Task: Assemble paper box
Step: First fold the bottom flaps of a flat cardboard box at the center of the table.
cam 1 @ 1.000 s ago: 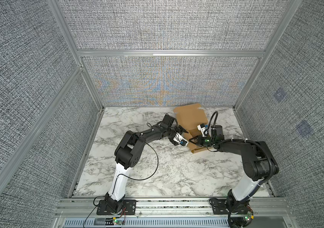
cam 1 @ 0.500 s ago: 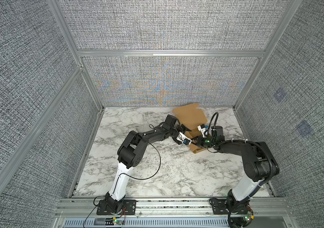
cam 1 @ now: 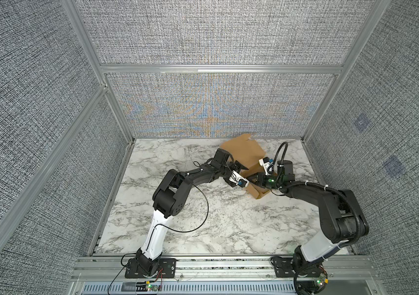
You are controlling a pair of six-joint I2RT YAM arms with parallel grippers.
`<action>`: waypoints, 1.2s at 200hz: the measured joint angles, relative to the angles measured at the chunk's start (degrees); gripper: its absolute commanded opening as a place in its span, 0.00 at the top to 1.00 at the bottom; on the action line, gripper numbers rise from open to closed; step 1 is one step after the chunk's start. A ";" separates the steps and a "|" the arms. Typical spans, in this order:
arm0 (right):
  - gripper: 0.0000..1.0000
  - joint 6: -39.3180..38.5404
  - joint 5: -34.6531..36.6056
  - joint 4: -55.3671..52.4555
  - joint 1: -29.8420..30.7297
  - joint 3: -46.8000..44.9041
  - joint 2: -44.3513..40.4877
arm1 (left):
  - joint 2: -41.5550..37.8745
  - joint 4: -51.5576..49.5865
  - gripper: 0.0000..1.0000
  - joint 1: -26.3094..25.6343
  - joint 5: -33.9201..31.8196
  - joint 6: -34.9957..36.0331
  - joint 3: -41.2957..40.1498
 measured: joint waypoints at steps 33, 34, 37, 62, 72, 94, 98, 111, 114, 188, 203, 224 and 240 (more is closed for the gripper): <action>0.60 -3.10 3.32 -4.94 -2.93 1.88 -3.23 | 0.11 0.13 0.15 -0.07 -0.02 0.00 0.02; 0.60 -3.26 3.56 -5.16 -3.10 2.03 -3.37 | 0.11 0.15 0.15 -0.07 -0.02 0.00 0.02; 0.59 -3.58 4.09 -5.75 -3.43 2.32 -3.56 | 0.11 0.20 0.15 -0.07 -0.02 0.00 0.02; 0.51 -7.61 10.05 -11.50 -6.16 7.06 -4.26 | 0.11 0.44 0.15 -0.17 -0.02 0.00 0.02; 0.49 -10.01 12.96 -13.68 -7.10 10.14 -3.48 | 0.11 0.44 0.15 -0.24 -0.04 0.00 0.02; 0.46 -16.11 18.67 -18.36 -9.18 17.09 1.36 | 0.11 0.46 0.15 -0.48 -0.26 0.00 0.02; 0.45 -17.33 19.65 -19.63 -9.51 18.51 2.69 | 0.11 0.46 0.15 -0.52 -0.28 0.02 0.02; 0.44 -21.00 21.75 -23.04 -10.25 22.56 6.91 | 0.11 0.46 0.15 -0.74 -0.48 0.02 0.02; 0.44 -21.92 22.29 -23.91 -10.38 23.54 8.00 | 0.11 0.48 0.15 -0.81 -0.61 0.04 0.02; 0.48 -32.61 24.76 -34.60 -10.45 33.09 21.88 | 0.81 5.29 0.15 -1.90 -3.52 -0.48 -2.45; 0.52 -33.27 24.55 -35.30 -10.38 33.33 22.34 | 0.81 6.60 0.15 -2.01 -4.35 -0.66 -2.99; 0.54 -33.73 24.11 -35.76 -10.21 33.40 22.58 | 0.81 7.72 0.15 -2.14 -4.76 -1.09 -3.32; 0.57 -34.21 23.96 -36.35 -9.75 33.38 22.60 | 0.79 8.50 0.15 -2.16 -4.96 -1.31 -3.28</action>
